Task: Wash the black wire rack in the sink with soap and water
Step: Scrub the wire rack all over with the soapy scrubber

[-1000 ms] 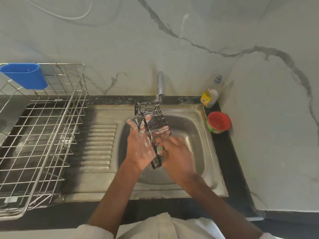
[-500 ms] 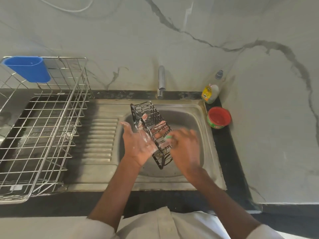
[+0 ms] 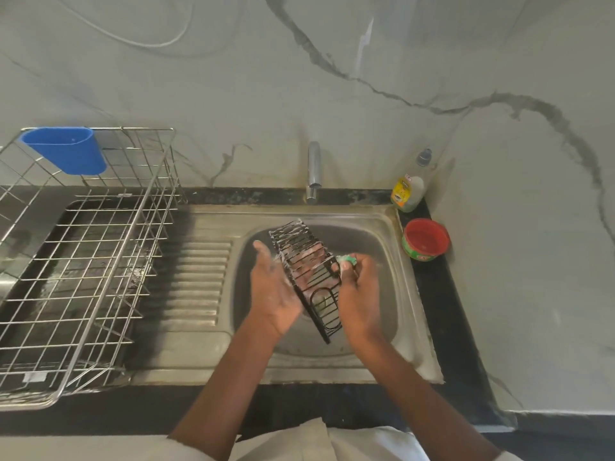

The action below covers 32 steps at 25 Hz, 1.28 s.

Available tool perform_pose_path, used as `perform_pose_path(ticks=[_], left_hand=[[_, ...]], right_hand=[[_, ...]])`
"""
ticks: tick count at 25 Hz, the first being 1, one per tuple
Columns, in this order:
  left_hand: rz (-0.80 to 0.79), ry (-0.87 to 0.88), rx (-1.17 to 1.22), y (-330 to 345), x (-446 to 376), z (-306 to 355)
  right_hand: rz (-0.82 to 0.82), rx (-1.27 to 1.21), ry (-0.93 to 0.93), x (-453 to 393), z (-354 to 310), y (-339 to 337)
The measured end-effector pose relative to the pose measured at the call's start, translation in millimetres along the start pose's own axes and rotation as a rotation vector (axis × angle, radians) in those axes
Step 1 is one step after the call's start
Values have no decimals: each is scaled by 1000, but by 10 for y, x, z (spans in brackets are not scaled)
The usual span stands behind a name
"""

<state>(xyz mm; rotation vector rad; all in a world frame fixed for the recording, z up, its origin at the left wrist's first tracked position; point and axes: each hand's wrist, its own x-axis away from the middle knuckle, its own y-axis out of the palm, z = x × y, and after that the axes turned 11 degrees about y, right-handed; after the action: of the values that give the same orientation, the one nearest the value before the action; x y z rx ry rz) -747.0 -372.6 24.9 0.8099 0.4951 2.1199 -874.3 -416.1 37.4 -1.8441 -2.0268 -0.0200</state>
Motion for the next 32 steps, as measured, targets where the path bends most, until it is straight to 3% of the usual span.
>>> perform_pose_path(ticks=[3, 7, 10, 12, 17, 20, 24, 27, 32], left_hand=[[-25, -75, -138, 145, 35, -63], [-39, -130, 3, 39, 82, 1], [-80, -149, 93, 3, 103, 21], [-100, -157, 118, 52, 124, 48], [-84, -166, 195, 36, 125, 81], [-140, -140, 165, 27, 112, 69], [-146, -176, 212, -34, 125, 104], [-179, -156, 234, -30, 144, 116], [-162, -140, 327, -136, 70, 142]], right_hand=[[22, -22, 7, -140, -95, 34], [-28, 272, -214, -118, -161, 19], [83, 525, -400, -152, -175, -22], [148, 598, -425, -126, -305, 39], [12, 793, -672, 71, -332, 28], [156, 704, -528, -25, -426, 90], [-21, 756, -581, 34, -481, 233], [36, 718, -508, -79, -585, 199], [-54, 719, -766, 345, -406, 145]])
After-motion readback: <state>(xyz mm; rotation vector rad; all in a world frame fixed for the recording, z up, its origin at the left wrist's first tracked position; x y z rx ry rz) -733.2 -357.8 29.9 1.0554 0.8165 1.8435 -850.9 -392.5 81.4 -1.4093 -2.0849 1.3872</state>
